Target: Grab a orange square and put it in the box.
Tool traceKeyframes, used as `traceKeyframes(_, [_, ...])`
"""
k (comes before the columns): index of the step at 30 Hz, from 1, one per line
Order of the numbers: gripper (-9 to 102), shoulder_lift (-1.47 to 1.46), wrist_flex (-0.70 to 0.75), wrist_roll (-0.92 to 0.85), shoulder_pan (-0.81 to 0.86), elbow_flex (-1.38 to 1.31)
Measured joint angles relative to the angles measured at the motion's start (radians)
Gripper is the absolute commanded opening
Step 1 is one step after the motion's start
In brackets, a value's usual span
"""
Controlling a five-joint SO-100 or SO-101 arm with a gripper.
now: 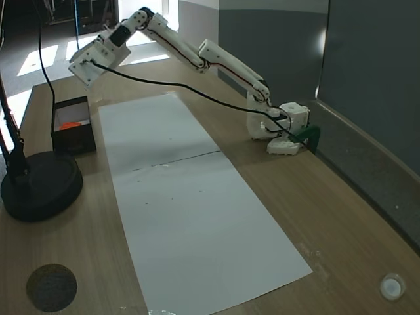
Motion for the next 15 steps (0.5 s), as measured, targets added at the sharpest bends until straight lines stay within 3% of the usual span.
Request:
traceKeyframes(6, [0, 0.356, 0.219, 0.000, -0.074, -0.017])
traceKeyframes(15, [0, 0.943, 0.236, 0.000, -0.164, 0.155])
